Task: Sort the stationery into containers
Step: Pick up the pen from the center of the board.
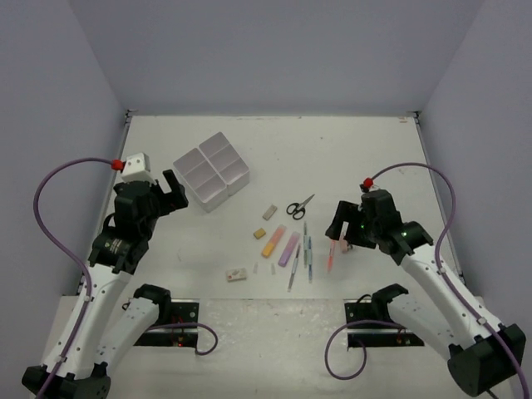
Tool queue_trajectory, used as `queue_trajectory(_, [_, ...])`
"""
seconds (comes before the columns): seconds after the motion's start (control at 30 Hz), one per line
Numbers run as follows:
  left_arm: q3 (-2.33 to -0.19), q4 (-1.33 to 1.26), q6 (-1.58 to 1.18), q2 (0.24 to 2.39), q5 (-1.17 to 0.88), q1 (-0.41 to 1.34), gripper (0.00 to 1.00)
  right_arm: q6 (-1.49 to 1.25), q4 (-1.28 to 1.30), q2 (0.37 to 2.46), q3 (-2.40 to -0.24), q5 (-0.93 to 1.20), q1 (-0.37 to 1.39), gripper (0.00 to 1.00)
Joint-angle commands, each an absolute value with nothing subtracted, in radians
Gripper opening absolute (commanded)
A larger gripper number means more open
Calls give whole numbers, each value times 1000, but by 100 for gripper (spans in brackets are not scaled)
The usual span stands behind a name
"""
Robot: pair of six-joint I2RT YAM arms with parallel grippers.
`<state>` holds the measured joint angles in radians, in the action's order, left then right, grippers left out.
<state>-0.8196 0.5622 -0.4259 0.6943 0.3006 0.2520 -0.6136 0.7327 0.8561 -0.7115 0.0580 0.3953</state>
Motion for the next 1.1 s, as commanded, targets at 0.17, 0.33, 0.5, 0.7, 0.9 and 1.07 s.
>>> queue_trajectory(0.17, [-825, 537, -410, 699, 266, 256, 100, -724, 688, 1027, -743, -118, 549, 77])
queue_trajectory(0.33, [-821, 529, -403, 694, 235, 256, 100, -737, 642, 1068, -718, -118, 551, 66])
queue_trajectory(0.5, [-820, 526, -401, 690, 226, 256, 100, -748, 629, 1174, -724, -137, 552, 54])
queue_trajectory(0.7, [-817, 522, -396, 674, 213, 256, 100, -766, 619, 1208, -712, -196, 554, 54])
queue_trajectory(0.9, [-816, 520, -394, 669, 210, 259, 100, -766, 623, 1296, -726, -229, 554, 51])
queue_trajectory(1.07, [-816, 520, -396, 667, 213, 265, 100, -756, 618, 1360, -734, -214, 554, 48])
